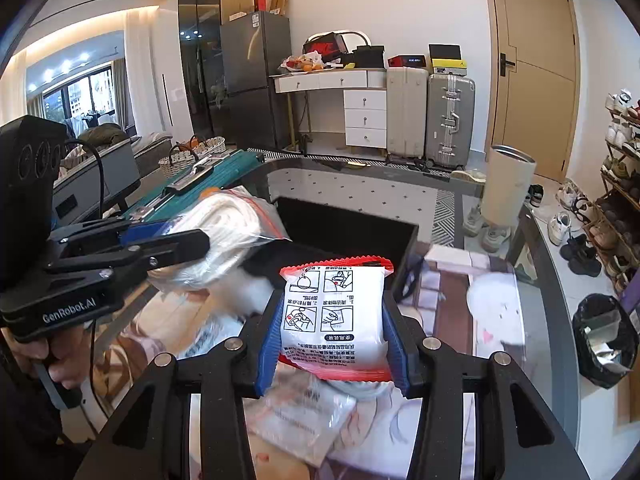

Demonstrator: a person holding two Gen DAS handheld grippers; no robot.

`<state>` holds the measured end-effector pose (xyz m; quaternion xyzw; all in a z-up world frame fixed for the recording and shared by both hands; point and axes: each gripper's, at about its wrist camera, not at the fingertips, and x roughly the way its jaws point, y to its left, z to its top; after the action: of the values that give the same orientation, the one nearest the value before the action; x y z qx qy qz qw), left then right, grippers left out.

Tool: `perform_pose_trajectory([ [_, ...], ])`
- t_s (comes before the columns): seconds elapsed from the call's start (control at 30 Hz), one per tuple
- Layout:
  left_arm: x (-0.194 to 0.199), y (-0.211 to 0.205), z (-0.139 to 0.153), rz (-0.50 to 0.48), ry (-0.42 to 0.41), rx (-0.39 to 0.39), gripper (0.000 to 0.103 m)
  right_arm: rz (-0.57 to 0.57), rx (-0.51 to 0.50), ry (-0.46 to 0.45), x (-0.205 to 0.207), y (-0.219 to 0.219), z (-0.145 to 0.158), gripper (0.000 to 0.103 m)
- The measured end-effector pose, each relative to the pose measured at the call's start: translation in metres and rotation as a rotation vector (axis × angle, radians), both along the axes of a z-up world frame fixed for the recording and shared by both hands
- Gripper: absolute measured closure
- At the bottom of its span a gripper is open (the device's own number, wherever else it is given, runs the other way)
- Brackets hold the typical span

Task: Organize soft objects
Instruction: 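Carry the packet in the right gripper into the black box and open it while the left carries the rope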

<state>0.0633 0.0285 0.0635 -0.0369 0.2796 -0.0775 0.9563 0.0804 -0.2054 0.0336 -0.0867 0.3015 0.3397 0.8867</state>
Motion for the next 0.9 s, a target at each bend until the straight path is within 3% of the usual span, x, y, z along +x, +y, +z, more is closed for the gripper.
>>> perform_pose_trajectory([
  [0.2,0.030,0.005,0.002,-0.001,0.005,-0.006,0.078,0.005,-0.007,-0.012,0.025,0.018,0.006,0.057],
  [0.9,0.098,0.012,-0.021,0.001,0.087,0.024,0.078,-0.004,-0.053,0.037,0.093,0.044,-0.026,0.057],
])
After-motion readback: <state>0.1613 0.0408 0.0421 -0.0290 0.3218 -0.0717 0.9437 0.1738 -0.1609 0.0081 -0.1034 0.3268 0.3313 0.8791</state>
